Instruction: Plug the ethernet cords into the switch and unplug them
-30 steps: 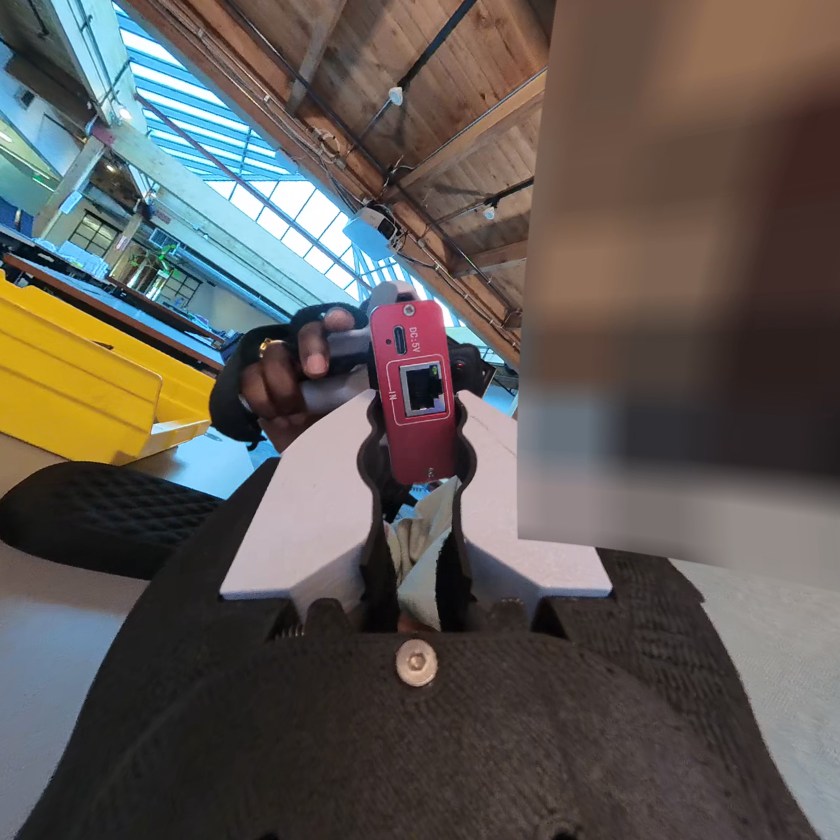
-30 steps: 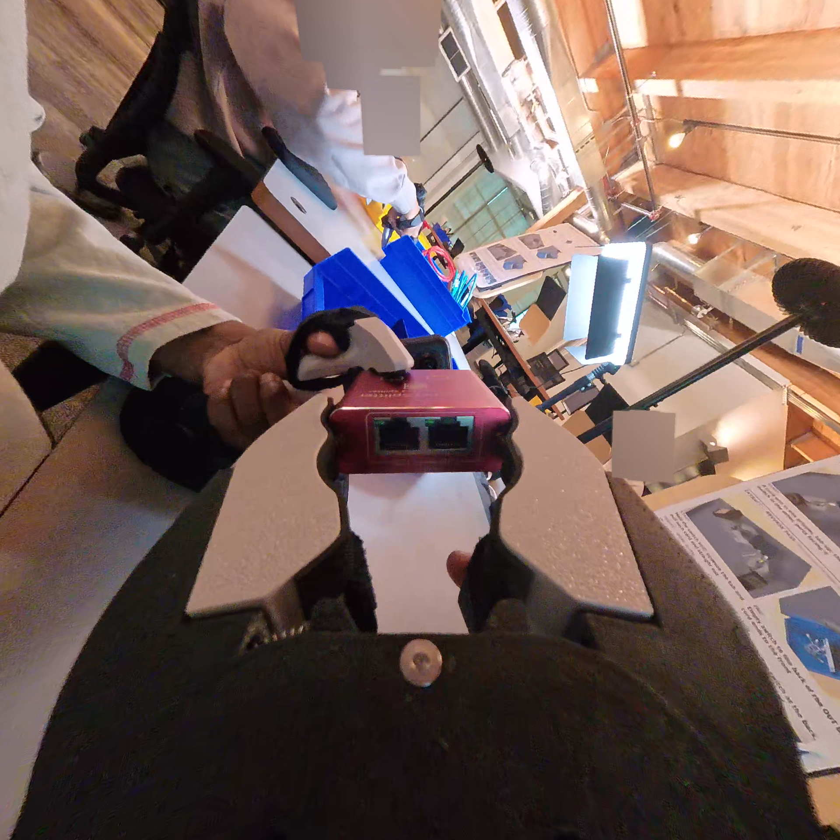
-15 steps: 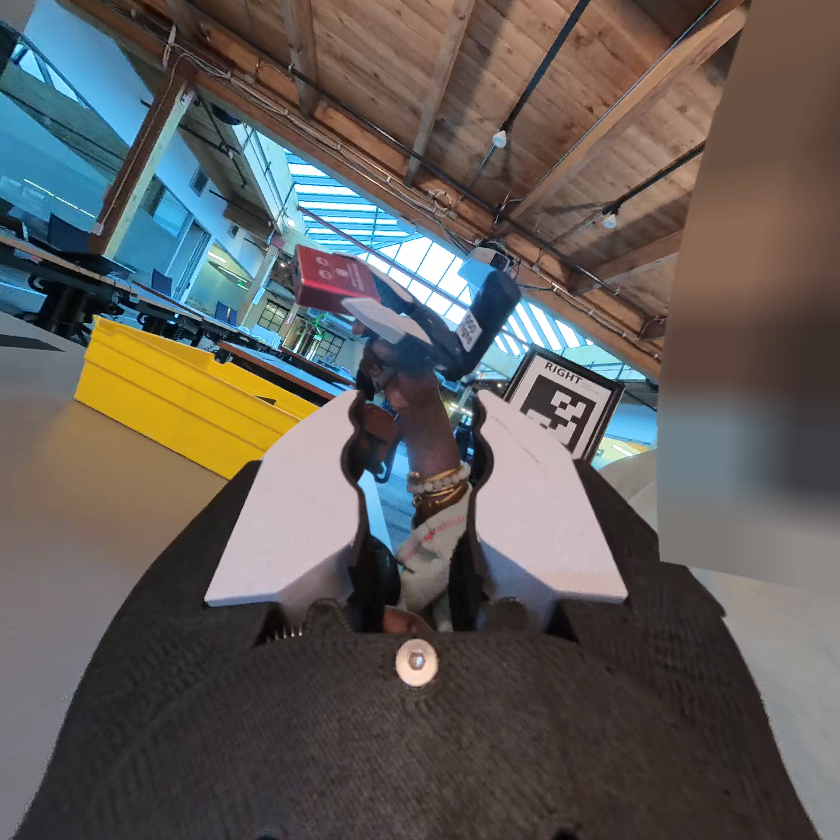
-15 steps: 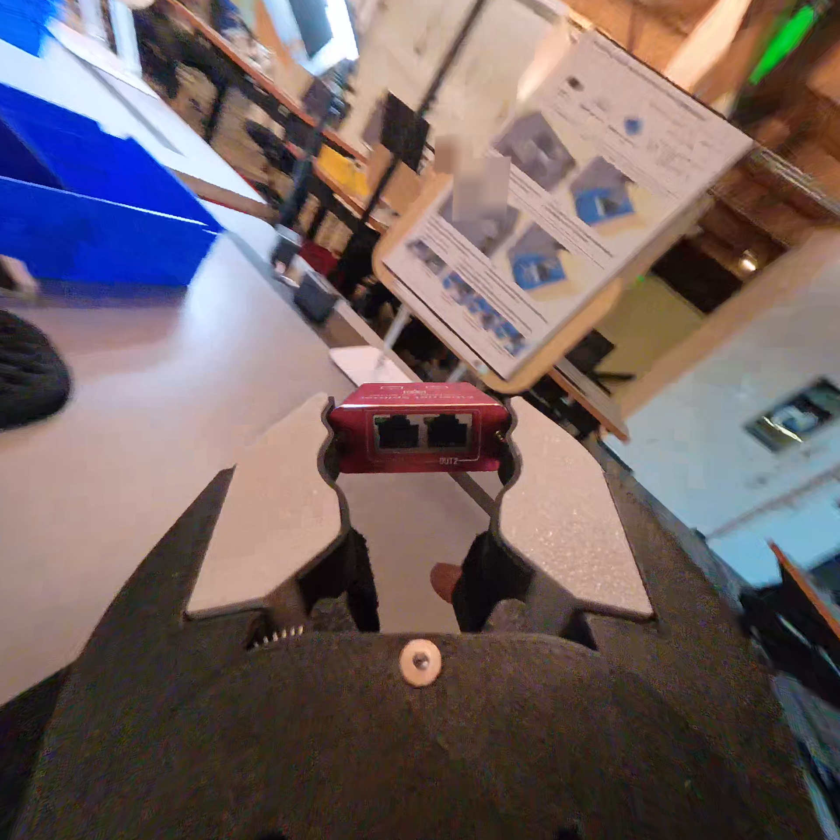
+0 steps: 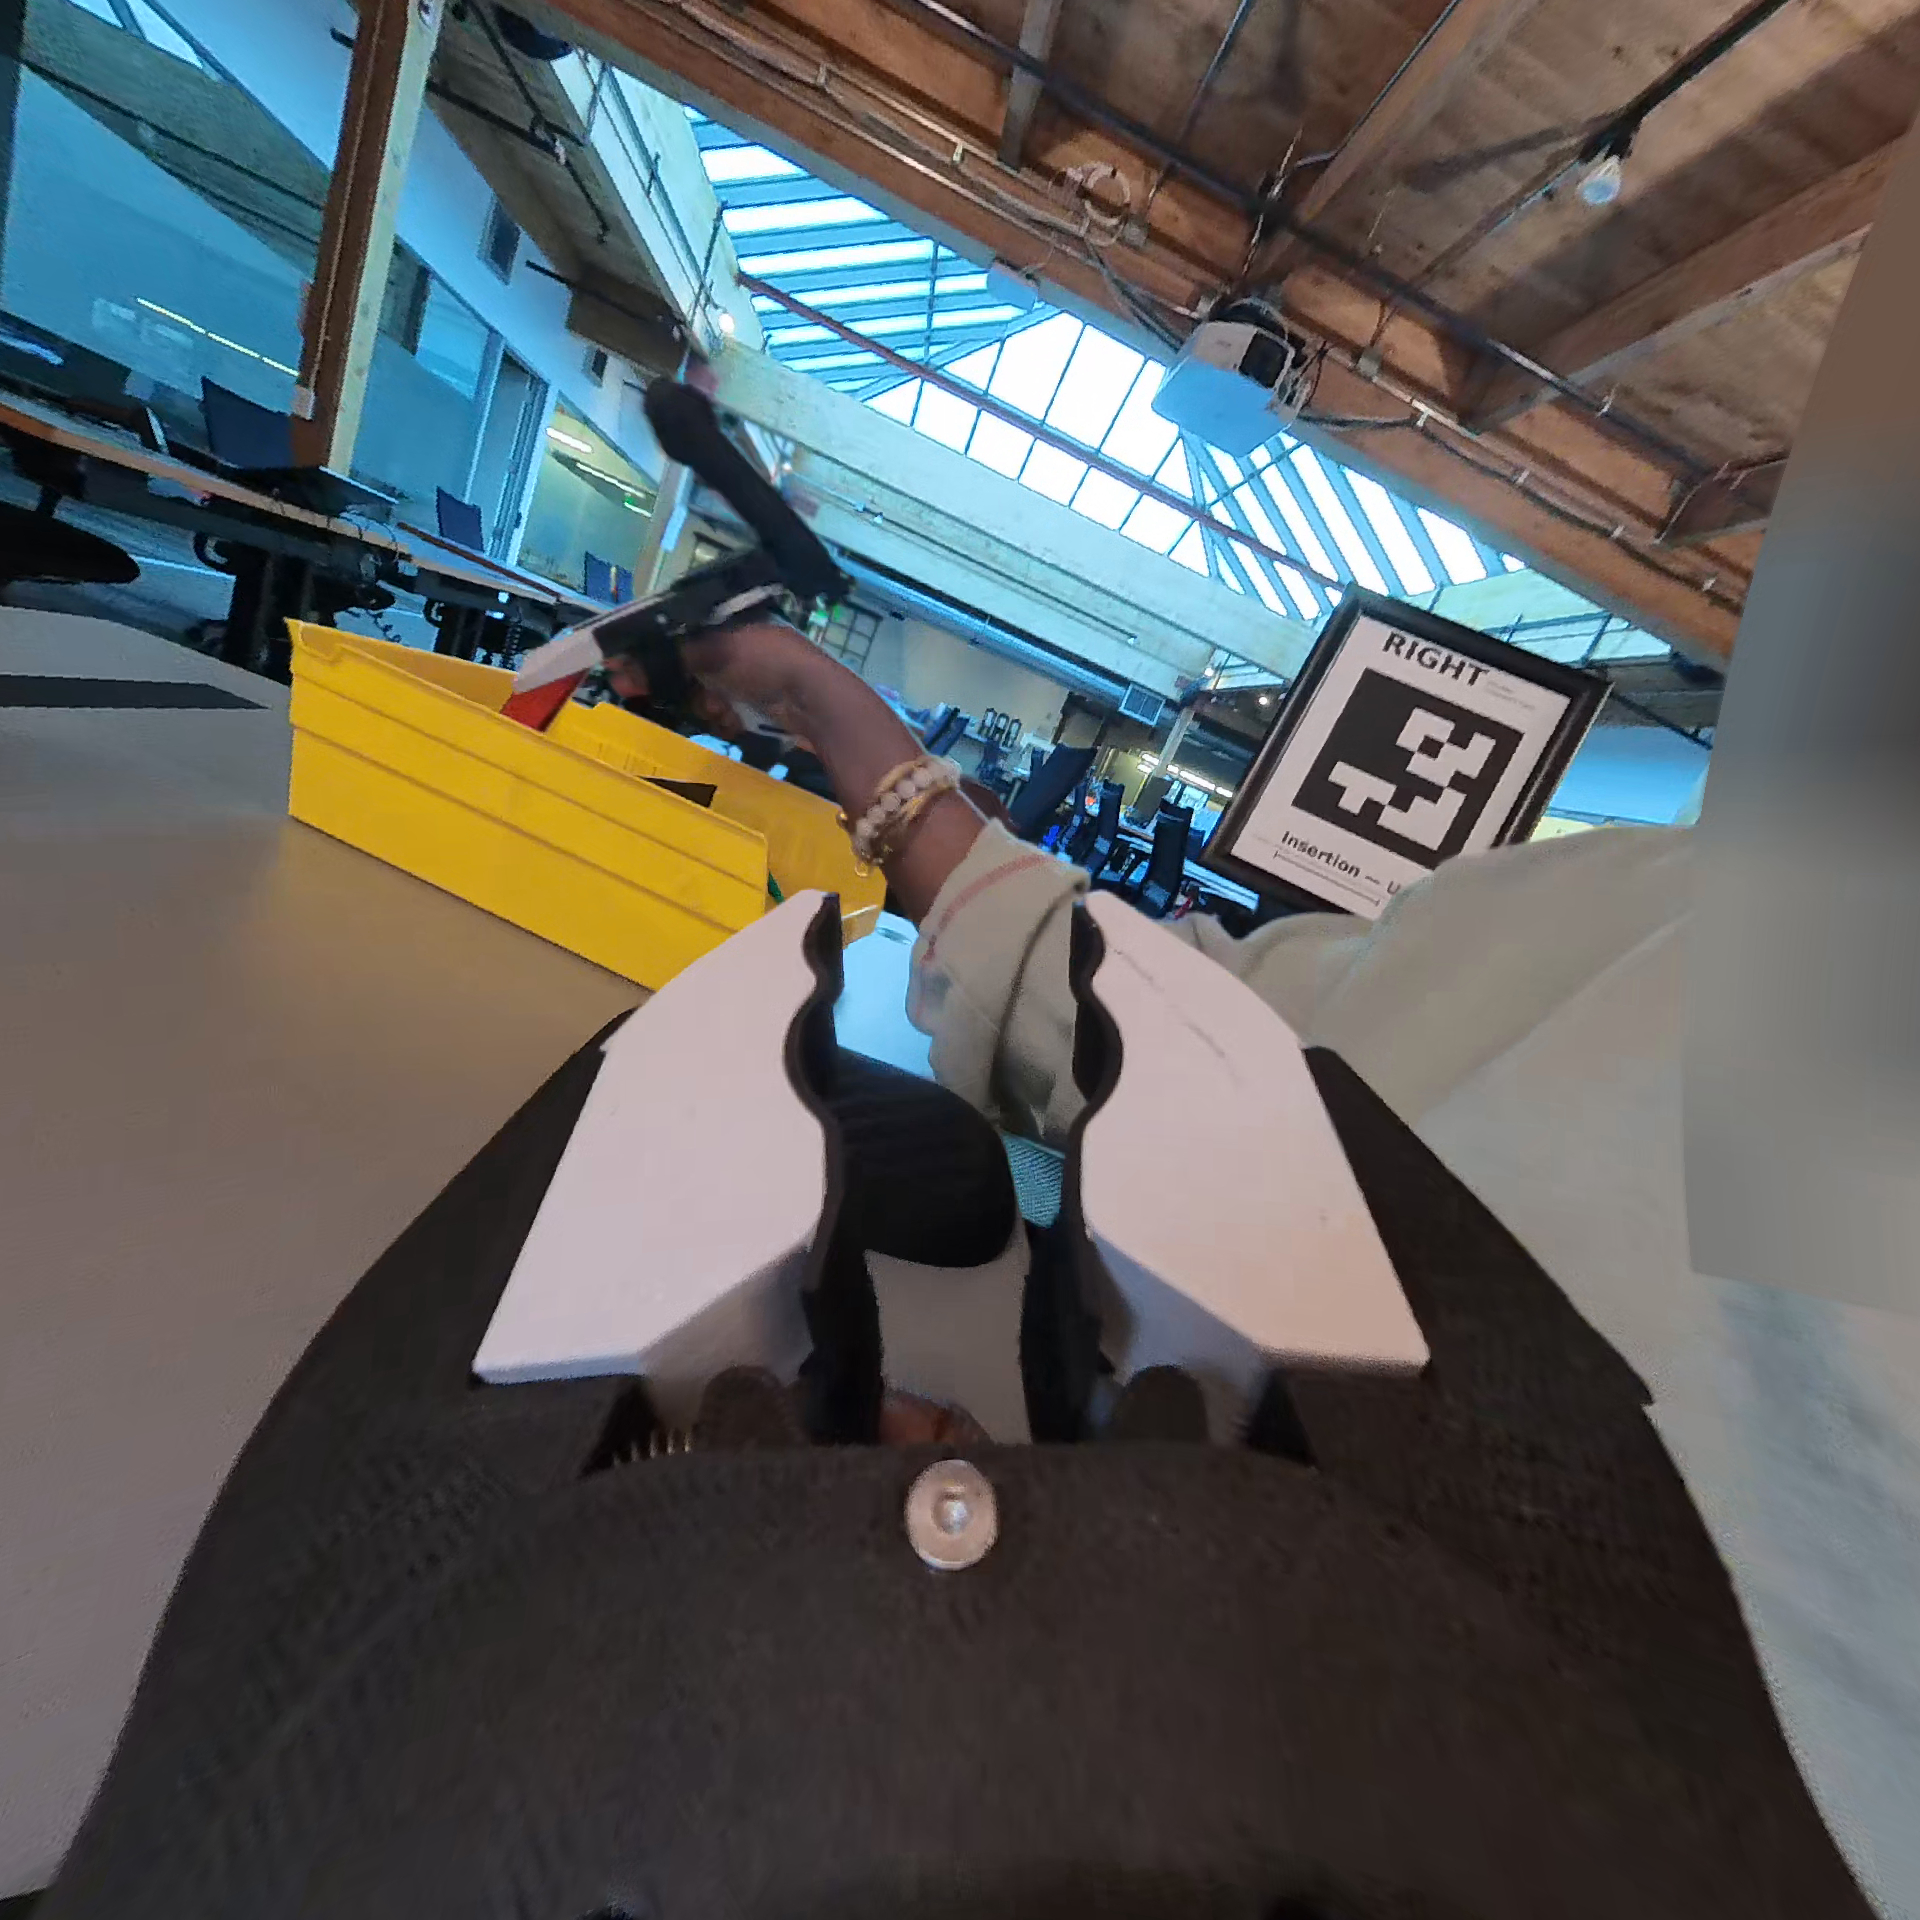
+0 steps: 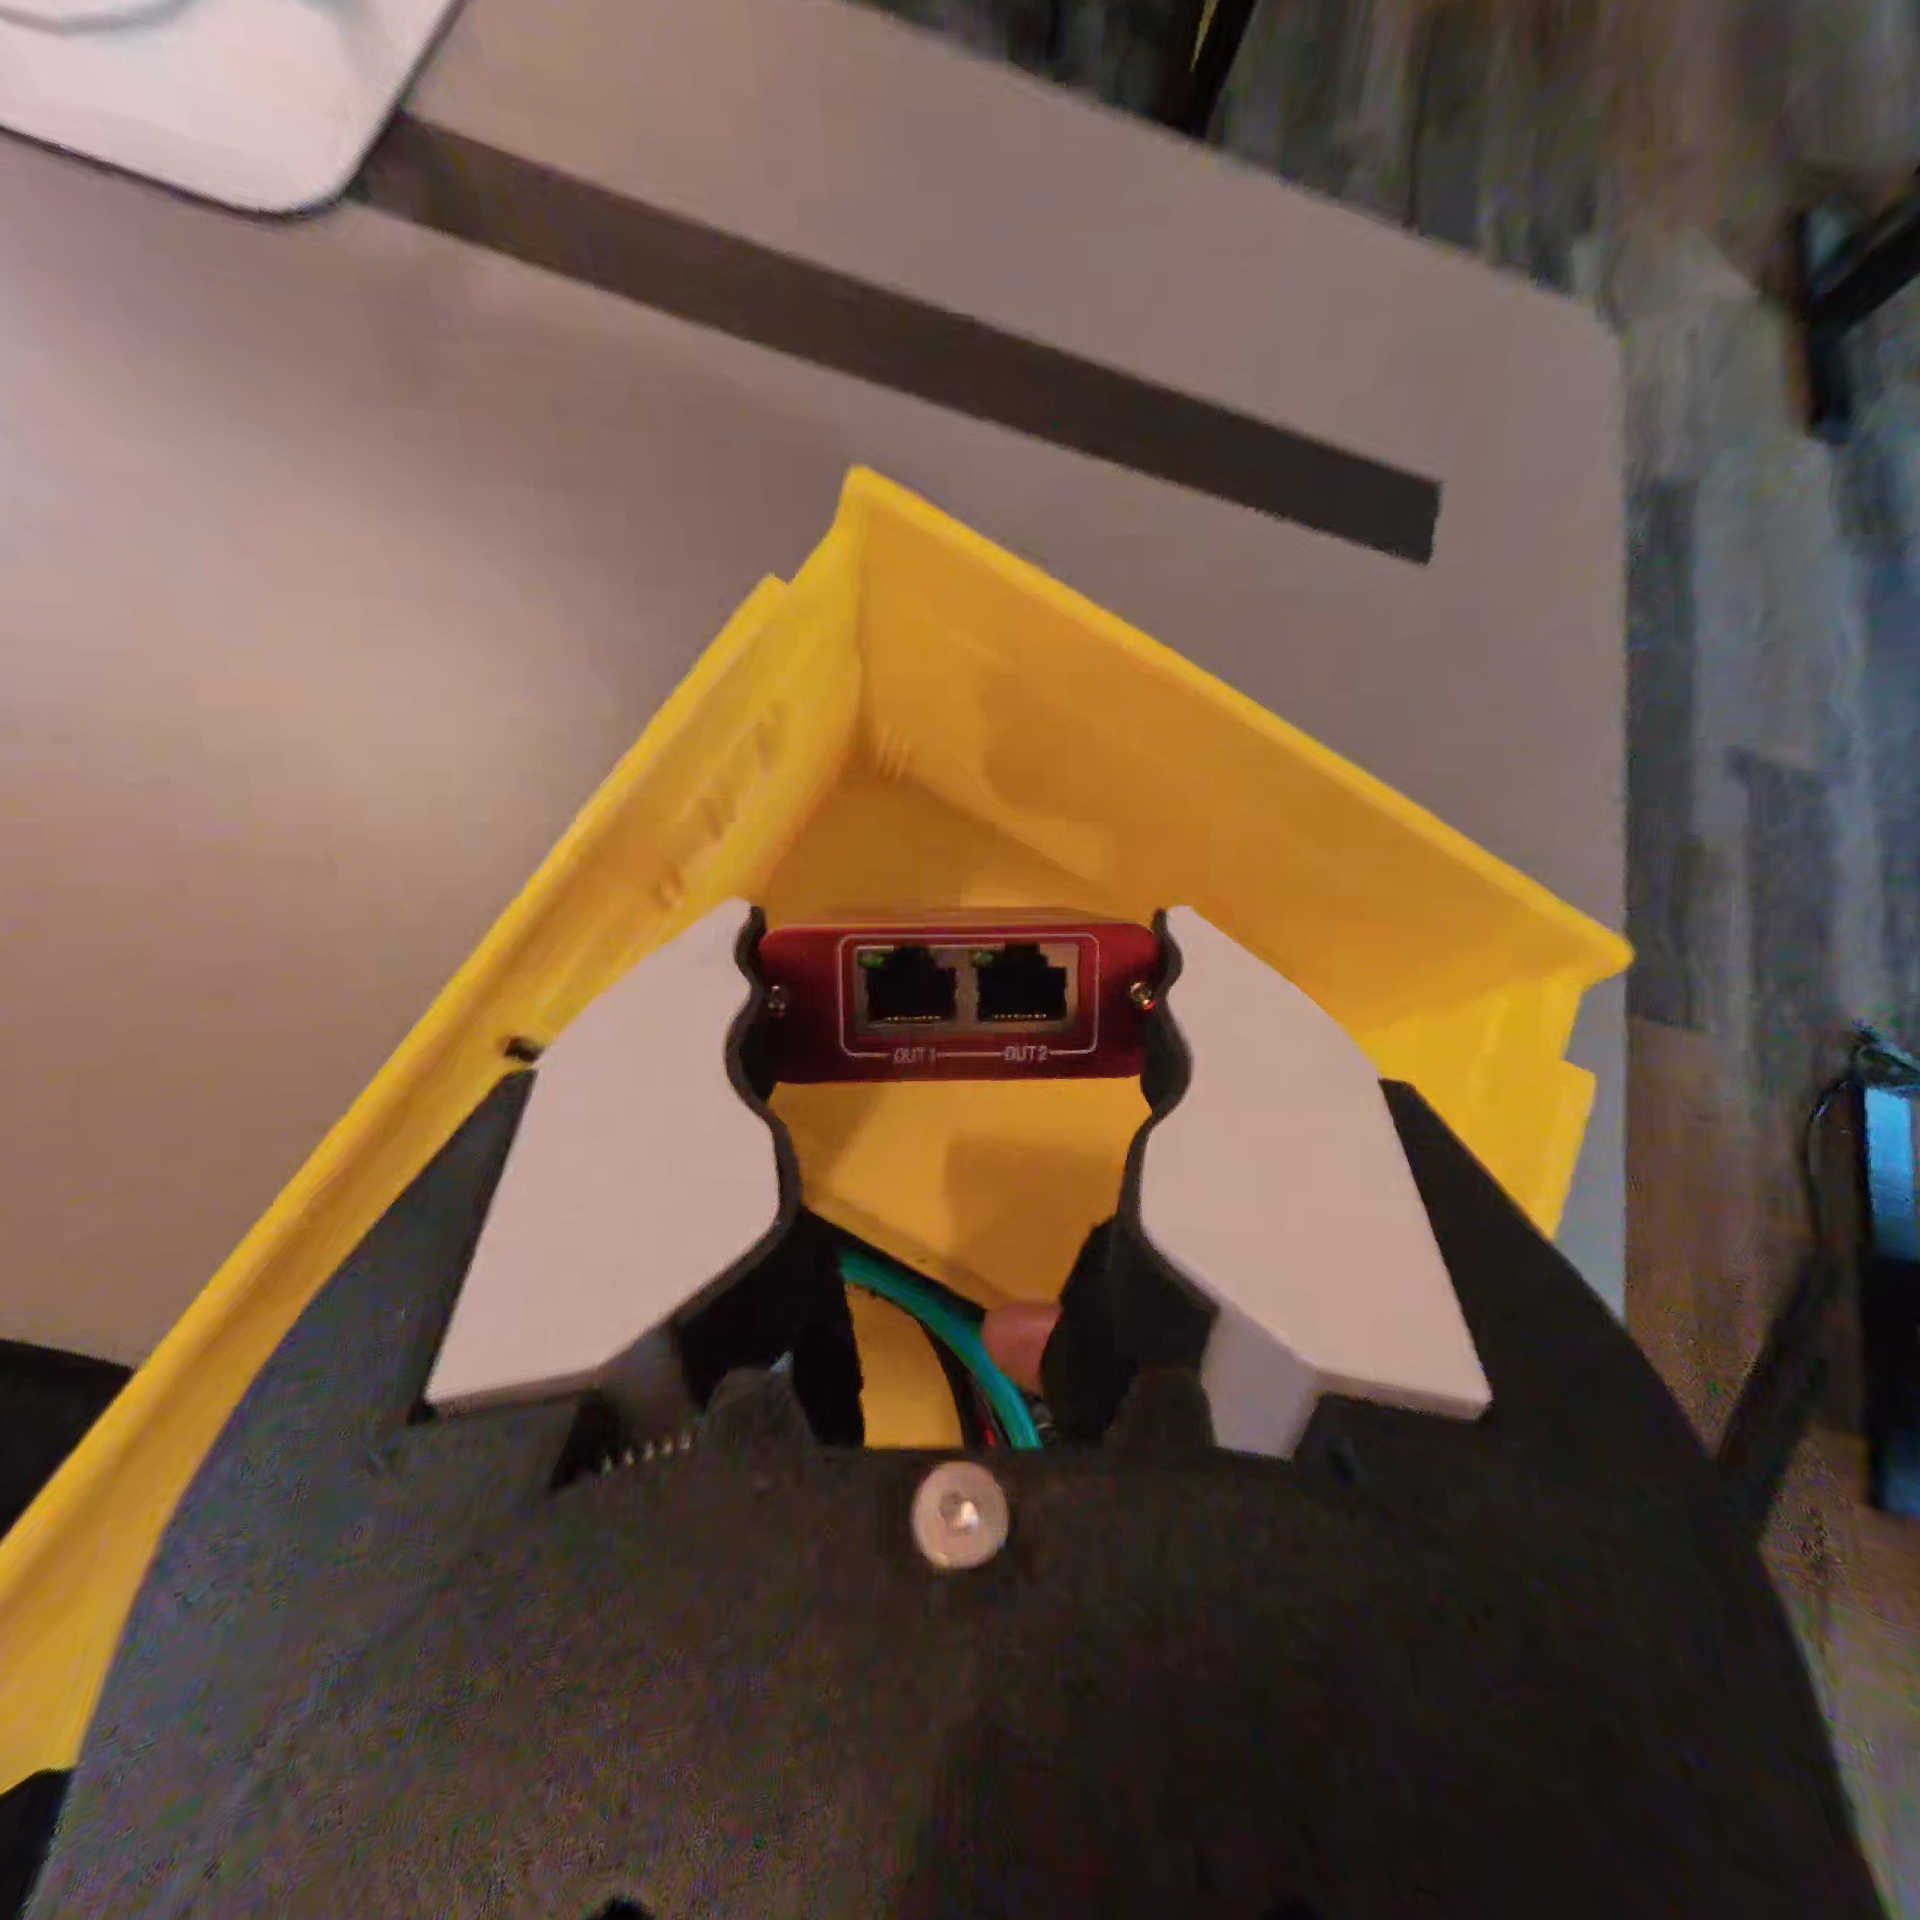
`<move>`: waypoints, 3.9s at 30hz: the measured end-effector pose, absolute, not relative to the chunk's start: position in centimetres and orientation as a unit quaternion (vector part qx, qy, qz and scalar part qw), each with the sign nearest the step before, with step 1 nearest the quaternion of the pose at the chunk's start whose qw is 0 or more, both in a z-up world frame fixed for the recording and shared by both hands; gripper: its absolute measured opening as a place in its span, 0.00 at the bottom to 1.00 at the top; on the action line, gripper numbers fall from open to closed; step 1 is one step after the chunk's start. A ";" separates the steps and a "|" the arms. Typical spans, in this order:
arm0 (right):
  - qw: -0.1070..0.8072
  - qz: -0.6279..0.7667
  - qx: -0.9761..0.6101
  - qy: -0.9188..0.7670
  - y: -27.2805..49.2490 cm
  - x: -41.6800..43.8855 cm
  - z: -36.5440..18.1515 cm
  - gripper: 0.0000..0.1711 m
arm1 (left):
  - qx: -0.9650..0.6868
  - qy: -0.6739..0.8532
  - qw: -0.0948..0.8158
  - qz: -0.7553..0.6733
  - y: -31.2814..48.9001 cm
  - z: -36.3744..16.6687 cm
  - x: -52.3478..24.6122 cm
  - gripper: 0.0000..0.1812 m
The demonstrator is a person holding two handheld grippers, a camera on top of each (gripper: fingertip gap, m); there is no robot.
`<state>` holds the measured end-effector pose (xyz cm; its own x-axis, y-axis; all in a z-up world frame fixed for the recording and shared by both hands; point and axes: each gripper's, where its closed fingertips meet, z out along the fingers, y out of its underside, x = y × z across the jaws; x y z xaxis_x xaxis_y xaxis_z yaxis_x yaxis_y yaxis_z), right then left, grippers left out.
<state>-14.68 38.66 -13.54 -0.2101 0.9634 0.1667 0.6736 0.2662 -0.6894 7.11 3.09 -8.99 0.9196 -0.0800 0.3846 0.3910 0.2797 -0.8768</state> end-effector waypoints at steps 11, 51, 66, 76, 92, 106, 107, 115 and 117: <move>0.136 0.133 -0.607 -0.772 41.1 -16.2 -21.0 0.41 | -0.592 -0.131 0.782 -0.145 3.3 -9.3 7.1 0.23; 0.324 0.264 -0.379 -0.826 23.3 -5.2 -18.9 0.14 | -0.622 -0.128 0.766 -0.100 3.9 -10.3 7.0 0.22; 0.304 0.298 -0.276 -0.862 8.8 -6.2 -18.7 0.15 | -0.610 -0.087 0.778 -0.123 2.9 -7.9 9.0 0.23; 0.304 0.342 -0.180 -0.871 -2.3 -5.3 -18.5 0.15 | -0.625 -0.108 0.758 0.152 -9.0 -1.8 7.9 0.22; 0.265 0.400 -0.043 -0.876 -14.6 -4.6 -18.3 0.17 | -0.474 -0.508 0.569 0.440 -39.3 -7.2 3.4 0.25; 0.164 0.556 -0.069 -0.812 -21.7 2.1 -16.0 0.41 | -0.569 -0.589 0.422 0.390 -40.9 -17.9 -0.7 0.21; 0.158 0.550 -0.066 -0.818 -21.9 2.0 -16.3 0.37 | -0.566 -0.585 0.426 0.394 -40.7 -17.7 -0.8 0.14; 0.213 0.542 -0.045 -0.812 -21.0 1.2 -15.9 0.14 | -0.566 -0.528 0.369 0.515 -39.7 -11.7 0.8 0.03; 0.249 0.556 -0.033 -0.792 -20.5 1.3 -14.4 0.13 | -0.553 -0.514 0.355 0.551 -39.2 -9.4 1.6 0.03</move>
